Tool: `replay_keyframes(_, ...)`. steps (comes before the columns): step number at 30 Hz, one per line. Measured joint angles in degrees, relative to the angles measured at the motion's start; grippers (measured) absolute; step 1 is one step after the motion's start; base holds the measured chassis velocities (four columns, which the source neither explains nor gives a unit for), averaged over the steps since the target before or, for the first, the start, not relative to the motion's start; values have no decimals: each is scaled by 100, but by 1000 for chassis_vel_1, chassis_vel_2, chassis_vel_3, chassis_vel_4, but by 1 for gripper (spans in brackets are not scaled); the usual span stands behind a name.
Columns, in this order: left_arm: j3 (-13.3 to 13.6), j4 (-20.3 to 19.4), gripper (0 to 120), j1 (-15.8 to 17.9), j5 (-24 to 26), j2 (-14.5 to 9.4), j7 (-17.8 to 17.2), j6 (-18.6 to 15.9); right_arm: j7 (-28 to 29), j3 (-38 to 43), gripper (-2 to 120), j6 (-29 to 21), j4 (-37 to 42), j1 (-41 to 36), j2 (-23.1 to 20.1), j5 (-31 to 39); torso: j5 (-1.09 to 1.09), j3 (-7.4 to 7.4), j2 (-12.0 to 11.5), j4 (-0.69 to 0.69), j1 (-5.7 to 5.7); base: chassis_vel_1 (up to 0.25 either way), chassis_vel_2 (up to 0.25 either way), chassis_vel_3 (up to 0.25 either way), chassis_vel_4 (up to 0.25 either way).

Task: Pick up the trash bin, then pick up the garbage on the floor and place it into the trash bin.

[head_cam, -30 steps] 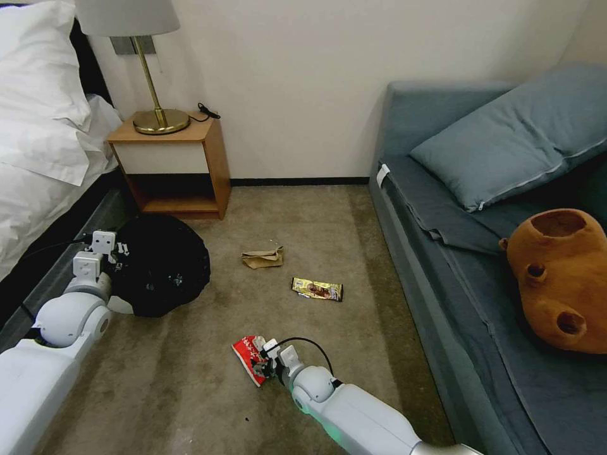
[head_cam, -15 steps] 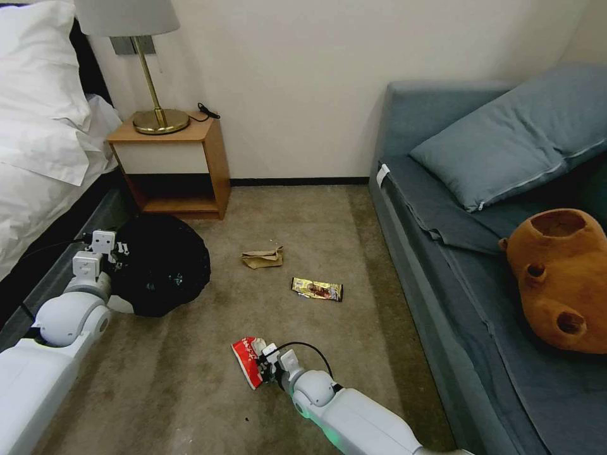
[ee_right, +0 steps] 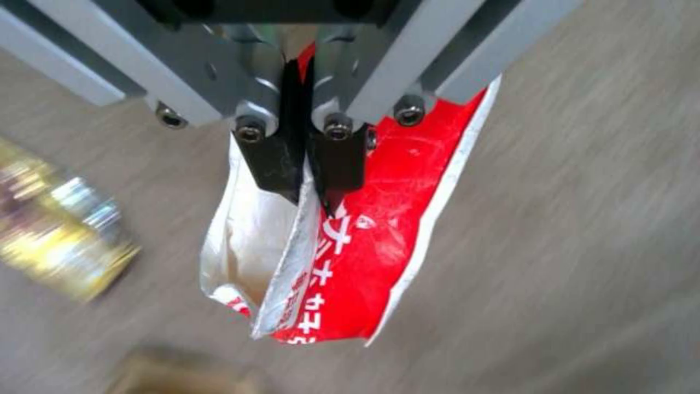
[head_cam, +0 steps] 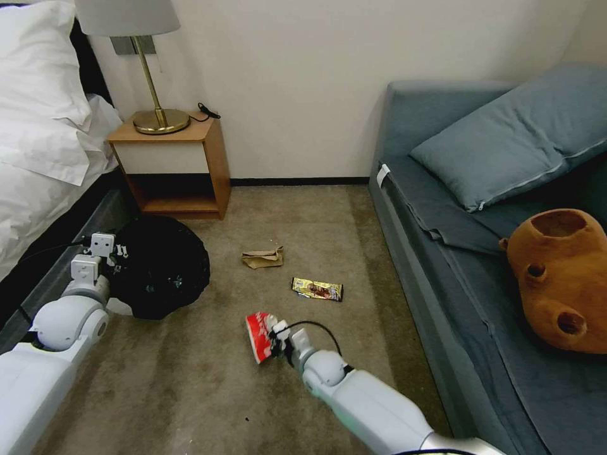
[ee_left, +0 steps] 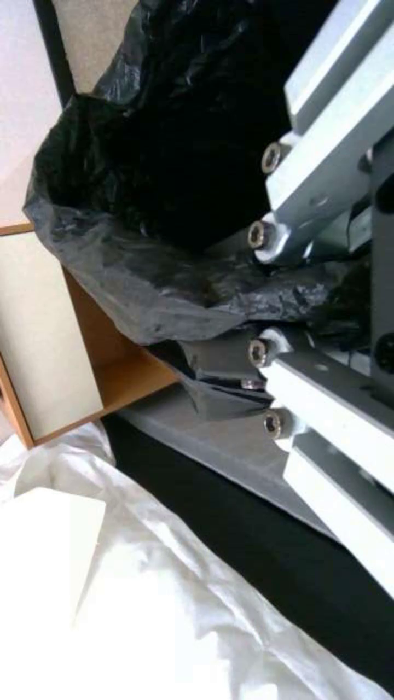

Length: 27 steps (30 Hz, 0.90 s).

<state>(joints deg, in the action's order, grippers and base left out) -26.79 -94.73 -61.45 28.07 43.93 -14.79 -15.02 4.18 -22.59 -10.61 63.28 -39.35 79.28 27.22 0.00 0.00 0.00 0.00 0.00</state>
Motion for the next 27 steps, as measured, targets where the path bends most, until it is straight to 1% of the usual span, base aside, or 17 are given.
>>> replay_keyframes(3,6,-14,5,-1,-2,12,1,2,36,67,0,0,131,88,-52,29,1,0,0,-1,0,0,0,0,0)
replay_keyframes(6,38,-79,5,-1,5,37,5,21,96,223,0,-15,460,324,-186,125,1,0,0,0,0,0,0,0,0)
replay_keyframes(10,50,-100,5,0,9,48,7,25,114,245,0,-29,534,380,-213,163,1,0,0,0,0,0,0,0,0)
replay_keyframes(12,80,-152,5,9,21,73,8,26,160,299,0,-84,789,550,-287,296,1,0,0,0,0,0,0,0,0)
replay_keyframes(15,93,-176,5,15,25,83,8,26,173,316,0,-105,892,626,-321,352,1,0,0,0,0,0,0,0,0)
replay_keyframes(16,141,-258,5,38,32,109,-1,27,242,374,0,-216,1232,912,-446,613,1,0,0,0,0,0,0,0,0)
replay_keyframes(17,141,-258,5,38,32,109,-1,27,242,374,0,-216,1232,912,-446,613,1,0,0,0,0,0,0,0,0)
replay_keyframes(19,226,-415,5,55,34,153,-32,27,401,414,0,-492,1819,1498,-647,1388,1,0,0,0,0,0,0,0,0)
replay_keyframes(20,226,-415,5,55,34,153,-32,27,401,414,0,-492,1819,1498,-647,1388,1,0,0,0,0,0,0,0,0)
replay_keyframes(21,247,-450,5,62,34,167,-36,26,442,408,0,-558,1949,1645,-679,1606,0,0,0,0,0,0,0,0,0)
replay_keyframes(22,297,-518,5,92,47,201,-53,24,497,335,0,-657,2200,1882,-695,2047,1,0,0,0,0,0,0,0,0)
replay_keyframes(23,297,-518,5,92,47,201,-53,24,497,335,0,-657,2200,1882,-695,2047,1,0,0,0,0,0,0,0,0)
replay_keyframes(24,343,-559,5,123,62,227,-73,23,508,185,0,-716,2379,2023,-650,2359,0,0,0,0,0,0,0,0,0)
replay_keyframes(25,343,-559,5,123,62,227,-73,23,508,185,0,-716,2379,2023,-650,2359,0,0,0,0,0,0,0,0,0)
replay_keyframes(27,391,-584,5,158,73,258,-96,23,593,-44,0,-835,2564,2126,-513,2667,1,0,0,1,0,0,0,0,0)
